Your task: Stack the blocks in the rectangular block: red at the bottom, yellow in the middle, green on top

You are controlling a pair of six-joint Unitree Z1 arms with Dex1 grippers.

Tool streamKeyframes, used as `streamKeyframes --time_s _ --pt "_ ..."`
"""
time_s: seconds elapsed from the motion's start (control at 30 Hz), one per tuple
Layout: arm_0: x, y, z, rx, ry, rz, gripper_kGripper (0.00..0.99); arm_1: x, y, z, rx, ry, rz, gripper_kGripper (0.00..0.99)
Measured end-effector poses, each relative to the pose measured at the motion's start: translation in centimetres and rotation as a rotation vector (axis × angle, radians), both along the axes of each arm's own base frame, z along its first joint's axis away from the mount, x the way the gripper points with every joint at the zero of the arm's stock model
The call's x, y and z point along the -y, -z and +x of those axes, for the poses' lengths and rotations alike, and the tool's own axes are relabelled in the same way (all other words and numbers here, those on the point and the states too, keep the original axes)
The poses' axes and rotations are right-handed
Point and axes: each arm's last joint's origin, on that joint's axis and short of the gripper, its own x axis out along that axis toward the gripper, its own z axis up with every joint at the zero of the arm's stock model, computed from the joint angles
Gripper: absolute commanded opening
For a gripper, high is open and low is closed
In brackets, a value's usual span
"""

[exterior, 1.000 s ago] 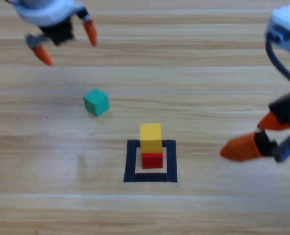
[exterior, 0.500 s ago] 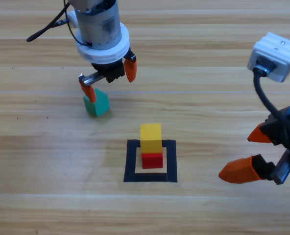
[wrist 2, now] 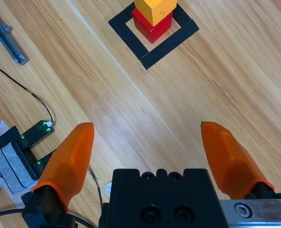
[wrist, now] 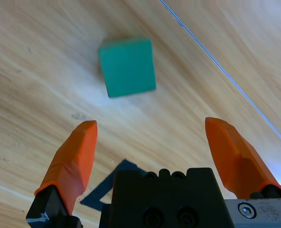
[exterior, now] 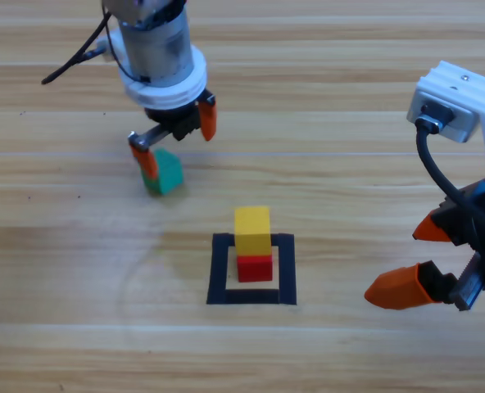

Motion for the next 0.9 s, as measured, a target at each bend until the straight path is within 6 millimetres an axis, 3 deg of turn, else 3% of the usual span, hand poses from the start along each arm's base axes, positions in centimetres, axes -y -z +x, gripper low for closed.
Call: streamKeyframes --time_s 0.33,0.6,0.9 --pt "-2.1 1.3 2.0 -0.021 -0.04 0.006 0.962 0.0 0.0 0.0 0.0 -0.001 -0.001 0.99" --pt "-1.9 4.1 2.7 -0.071 -0.043 0.029 0.96 0.0 0.0 0.0 0.0 -0.001 -0.001 0.99" --pt "-1.8 4.9 2.9 -0.082 -0.043 0.036 0.888 0.0 0.0 0.0 0.0 -0.001 -0.001 0.99"
